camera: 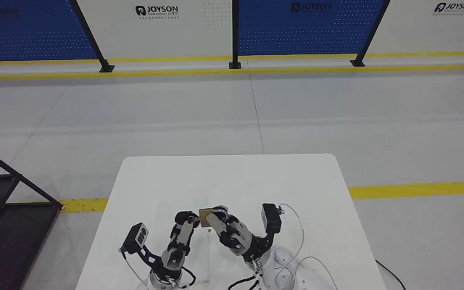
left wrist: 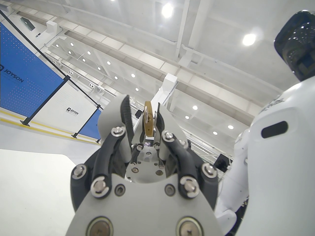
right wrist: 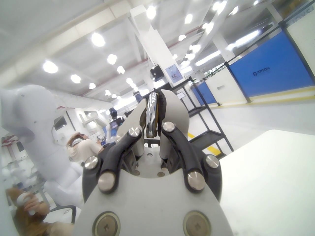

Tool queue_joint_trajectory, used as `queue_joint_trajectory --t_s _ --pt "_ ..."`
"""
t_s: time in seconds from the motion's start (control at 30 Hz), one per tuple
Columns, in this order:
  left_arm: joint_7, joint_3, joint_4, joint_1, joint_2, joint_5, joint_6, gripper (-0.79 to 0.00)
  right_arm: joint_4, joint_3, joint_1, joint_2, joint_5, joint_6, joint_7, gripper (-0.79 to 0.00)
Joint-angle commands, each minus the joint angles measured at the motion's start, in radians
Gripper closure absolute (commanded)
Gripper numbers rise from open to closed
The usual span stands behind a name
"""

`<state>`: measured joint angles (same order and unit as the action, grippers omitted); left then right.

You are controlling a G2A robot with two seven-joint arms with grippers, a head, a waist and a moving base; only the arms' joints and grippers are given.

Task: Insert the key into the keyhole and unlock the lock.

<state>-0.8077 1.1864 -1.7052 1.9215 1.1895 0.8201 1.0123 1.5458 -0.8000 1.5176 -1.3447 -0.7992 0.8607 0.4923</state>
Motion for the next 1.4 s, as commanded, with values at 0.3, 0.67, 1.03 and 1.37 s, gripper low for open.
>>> queue_joint_trajectory --t_s 0.3,0.67,1.03,1.37 --pt "0.0 0.023 -0.002 0.007 0.001 -0.01 0.0 -0.194 0.01 -0.023 0.015 0.003 0.009 0.014 -0.006 0.0" --pt "0.0 0.023 -0.007 0.011 0.004 0.018 0.0 -0.191 0.013 -0.029 0.019 0.002 0.019 0.015 -0.024 0.0" --pt "0.0 0.025 0.005 0.007 0.012 0.037 0.0 -0.089 0.011 -0.028 0.017 0.0 0.029 0.013 -0.055 0.0" --pt "-0.001 0.032 0.011 0.005 0.019 0.049 -0.001 0.0 0.012 -0.03 0.016 -0.001 0.041 0.01 -0.074 0.0"
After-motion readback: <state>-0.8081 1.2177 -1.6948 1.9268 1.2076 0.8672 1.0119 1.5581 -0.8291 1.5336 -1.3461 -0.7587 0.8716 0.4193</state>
